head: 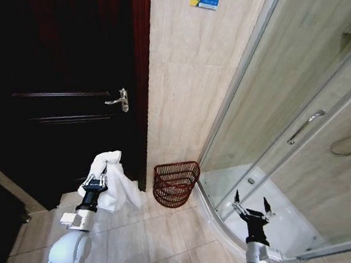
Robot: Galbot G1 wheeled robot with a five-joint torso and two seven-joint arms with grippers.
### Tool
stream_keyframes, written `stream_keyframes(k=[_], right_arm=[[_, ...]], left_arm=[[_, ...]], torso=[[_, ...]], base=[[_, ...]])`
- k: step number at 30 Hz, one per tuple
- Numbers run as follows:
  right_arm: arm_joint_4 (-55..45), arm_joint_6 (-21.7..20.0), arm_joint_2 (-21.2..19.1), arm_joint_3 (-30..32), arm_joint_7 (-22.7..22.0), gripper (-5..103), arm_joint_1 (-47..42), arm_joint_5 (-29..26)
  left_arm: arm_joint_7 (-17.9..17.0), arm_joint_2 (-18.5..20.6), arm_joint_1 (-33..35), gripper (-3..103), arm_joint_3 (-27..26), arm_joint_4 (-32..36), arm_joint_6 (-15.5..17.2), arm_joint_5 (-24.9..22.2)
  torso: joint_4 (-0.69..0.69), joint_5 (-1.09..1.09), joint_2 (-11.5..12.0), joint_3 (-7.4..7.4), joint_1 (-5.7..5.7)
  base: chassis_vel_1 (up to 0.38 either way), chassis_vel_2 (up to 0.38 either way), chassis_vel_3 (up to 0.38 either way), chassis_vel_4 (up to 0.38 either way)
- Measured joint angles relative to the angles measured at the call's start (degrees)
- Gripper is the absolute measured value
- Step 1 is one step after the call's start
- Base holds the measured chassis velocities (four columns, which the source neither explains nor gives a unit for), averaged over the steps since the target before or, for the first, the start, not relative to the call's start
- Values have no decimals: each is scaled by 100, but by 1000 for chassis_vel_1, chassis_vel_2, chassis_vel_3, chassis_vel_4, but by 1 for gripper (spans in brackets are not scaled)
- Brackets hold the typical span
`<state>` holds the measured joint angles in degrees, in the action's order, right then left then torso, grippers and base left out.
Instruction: Discard the used towel into the hamper.
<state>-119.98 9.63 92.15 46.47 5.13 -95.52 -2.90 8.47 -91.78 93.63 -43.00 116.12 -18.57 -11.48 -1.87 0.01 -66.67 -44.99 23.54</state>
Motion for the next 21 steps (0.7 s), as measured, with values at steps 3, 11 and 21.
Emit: stream_keyframes(k=[3, 11, 21], right_arm=[[-121, -8, 0, -52, 9, 100, -79, -12], [-285, 23, 0, -71, 30, 100, -195, 102], [-171, 116, -1, -91, -36, 100, -234, 296]], left_arm=[[0, 20, -11, 11, -45, 20, 22, -236], [2, 72, -15, 11, 18, 13, 47, -358], [12, 173, -169, 11, 9, -85, 47, -290]], torso=[[-1, 0, 107, 57, -50], [-1, -1, 355, 192, -162], [-1, -1, 671, 367, -303]], base=[[0, 0, 0, 0], [0, 0, 0, 0], [0, 0, 0, 0]])
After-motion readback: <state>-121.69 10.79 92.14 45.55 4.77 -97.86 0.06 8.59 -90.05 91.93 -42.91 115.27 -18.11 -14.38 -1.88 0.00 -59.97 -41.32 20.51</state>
